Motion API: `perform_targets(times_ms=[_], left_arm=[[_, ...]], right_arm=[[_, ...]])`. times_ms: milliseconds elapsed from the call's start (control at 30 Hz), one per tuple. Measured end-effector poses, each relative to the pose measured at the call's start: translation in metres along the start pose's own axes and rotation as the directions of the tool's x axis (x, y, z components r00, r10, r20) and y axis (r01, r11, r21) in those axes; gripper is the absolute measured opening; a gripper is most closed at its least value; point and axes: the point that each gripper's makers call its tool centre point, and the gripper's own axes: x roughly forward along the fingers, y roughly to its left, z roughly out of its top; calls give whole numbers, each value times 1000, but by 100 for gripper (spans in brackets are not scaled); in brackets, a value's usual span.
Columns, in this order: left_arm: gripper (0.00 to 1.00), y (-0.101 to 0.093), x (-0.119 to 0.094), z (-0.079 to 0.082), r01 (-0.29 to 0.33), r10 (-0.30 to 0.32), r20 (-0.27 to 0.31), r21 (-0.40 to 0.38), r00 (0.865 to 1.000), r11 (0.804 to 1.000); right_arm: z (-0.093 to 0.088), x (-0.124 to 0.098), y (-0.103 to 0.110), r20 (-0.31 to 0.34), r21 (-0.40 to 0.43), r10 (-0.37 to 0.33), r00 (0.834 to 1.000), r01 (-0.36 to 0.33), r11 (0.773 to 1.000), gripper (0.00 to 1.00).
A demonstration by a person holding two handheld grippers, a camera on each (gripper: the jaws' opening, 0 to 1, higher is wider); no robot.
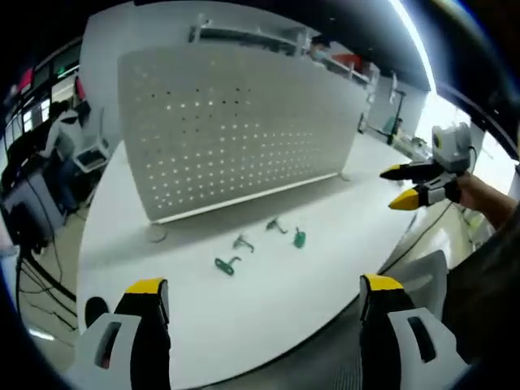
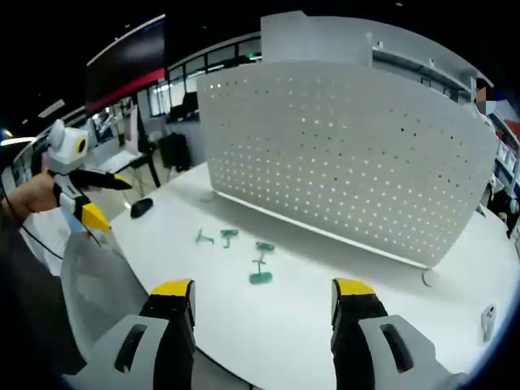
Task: Insert the hook assembly into the mounting plate slot until the hook locks in place.
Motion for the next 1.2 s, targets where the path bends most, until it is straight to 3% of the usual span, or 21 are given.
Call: perform_targets(times_ms=[300, 633, 900, 1200], left_arm=[[99, 0, 1, -2, -3, 3, 2, -9, 1000, 1000], [99, -1, 1, -4, -7, 7, -1, -14, 1000, 1000], [99, 0, 0, -7, -14, 14, -5, -17, 1000, 1000], [98, -2, 0, -9, -10, 10, -18, 0, 1000, 1000]], right_arm=[[-10, 1, 0, -27, -6, 1, 1000, -1, 1000, 66], [3, 6, 4, 2, 13, 32, 999, -32, 999, 67], [-8, 5, 7, -28, 5, 51, 998, -51, 999, 67], [-7, 2, 4, -19, 17, 51, 999, -51, 999, 66]])
